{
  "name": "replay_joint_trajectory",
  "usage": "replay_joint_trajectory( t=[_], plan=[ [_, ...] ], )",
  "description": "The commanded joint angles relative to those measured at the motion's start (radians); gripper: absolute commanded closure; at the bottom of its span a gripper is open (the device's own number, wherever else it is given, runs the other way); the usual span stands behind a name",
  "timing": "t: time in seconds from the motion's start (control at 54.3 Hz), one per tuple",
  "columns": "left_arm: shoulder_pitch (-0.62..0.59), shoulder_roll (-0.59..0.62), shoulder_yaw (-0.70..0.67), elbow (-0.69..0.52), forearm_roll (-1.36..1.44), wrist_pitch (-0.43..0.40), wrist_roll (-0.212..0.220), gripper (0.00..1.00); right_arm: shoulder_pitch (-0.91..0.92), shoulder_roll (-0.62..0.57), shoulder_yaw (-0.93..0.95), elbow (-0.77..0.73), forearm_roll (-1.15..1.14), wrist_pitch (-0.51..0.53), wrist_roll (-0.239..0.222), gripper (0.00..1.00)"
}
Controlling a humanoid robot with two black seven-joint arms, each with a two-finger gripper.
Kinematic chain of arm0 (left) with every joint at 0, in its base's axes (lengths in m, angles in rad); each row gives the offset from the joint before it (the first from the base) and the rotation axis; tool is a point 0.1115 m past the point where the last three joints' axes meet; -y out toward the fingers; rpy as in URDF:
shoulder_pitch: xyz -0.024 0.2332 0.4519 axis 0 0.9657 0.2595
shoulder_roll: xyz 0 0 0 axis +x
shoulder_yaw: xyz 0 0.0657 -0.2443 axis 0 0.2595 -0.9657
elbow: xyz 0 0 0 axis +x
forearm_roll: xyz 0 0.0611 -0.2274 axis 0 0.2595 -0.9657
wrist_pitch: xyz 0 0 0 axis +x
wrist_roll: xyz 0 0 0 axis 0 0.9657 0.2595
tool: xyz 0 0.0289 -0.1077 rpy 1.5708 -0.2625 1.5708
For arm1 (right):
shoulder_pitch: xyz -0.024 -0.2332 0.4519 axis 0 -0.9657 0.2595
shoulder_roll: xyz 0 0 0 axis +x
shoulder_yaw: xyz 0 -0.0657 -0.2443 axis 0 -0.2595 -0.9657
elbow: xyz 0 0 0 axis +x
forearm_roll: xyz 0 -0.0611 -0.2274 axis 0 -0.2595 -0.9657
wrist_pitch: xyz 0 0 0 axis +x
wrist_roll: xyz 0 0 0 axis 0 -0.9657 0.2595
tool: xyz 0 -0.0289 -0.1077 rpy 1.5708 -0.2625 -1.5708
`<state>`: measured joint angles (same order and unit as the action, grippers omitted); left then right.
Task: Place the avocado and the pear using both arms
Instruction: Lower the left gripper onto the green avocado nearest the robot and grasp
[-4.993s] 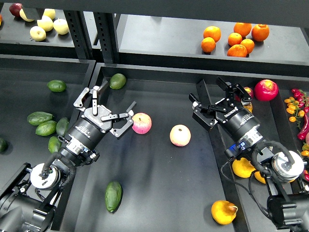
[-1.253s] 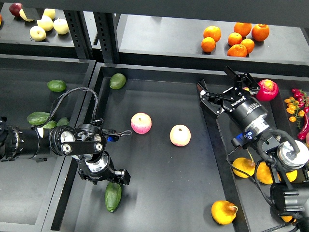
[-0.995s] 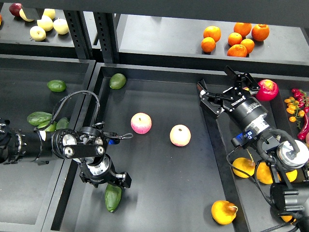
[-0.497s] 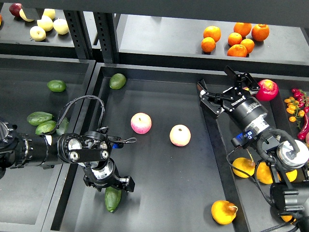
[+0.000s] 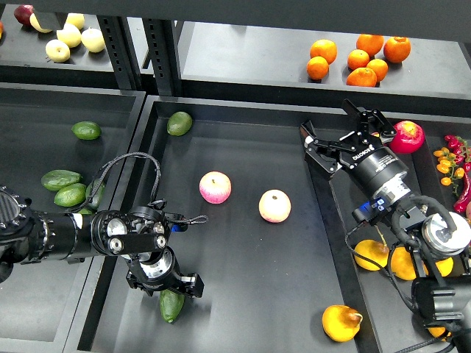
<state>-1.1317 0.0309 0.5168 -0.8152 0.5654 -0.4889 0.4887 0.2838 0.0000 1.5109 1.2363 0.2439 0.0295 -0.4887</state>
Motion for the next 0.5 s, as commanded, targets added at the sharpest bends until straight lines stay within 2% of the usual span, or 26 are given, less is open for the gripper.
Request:
replay_joint_trajectory(
  t=[0.0, 0.055, 0.129, 0.221, 0.239, 0.258, 0.479],
  plan=[
    [0.009, -0.008, 0.000, 0.010, 0.007, 0.000, 0.000, 0.10, 0.000, 0.000, 0.000, 0.000, 0.000, 0.001, 0.000, 0.00],
    [0.015, -0.008, 0.000, 0.010, 0.007, 0.000, 0.000, 0.12, 0.000, 0.000, 0.000, 0.000, 0.000, 0.000, 0.000, 0.00],
    [0.024, -0.006, 0.000, 0.010, 0.007, 0.000, 0.000, 0.20, 0.000, 0.000, 0.002, 0.000, 0.000, 0.001, 0.000, 0.00],
    [0.043, -0.006, -0.003, 0.019, -0.004, 0.000, 0.000, 0.44, 0.000, 0.000, 0.002, 0.000, 0.000, 0.000, 0.000, 0.00],
    [0.050, -0.008, -0.014, 0.042, -0.021, 0.000, 0.000, 0.67, 0.000, 0.000, 0.000, 0.000, 0.000, 0.001, 0.000, 0.00],
    [0.052, -0.006, -0.015, 0.051, -0.037, 0.000, 0.000, 0.71, 0.000, 0.000, 0.000, 0.000, 0.000, 0.001, 0.000, 0.00],
    [0.040, 0.001, -0.017, 0.068, -0.105, 0.000, 0.000, 0.89, 0.000, 0.000, 0.000, 0.000, 0.000, 0.001, 0.000, 0.00]
  ],
)
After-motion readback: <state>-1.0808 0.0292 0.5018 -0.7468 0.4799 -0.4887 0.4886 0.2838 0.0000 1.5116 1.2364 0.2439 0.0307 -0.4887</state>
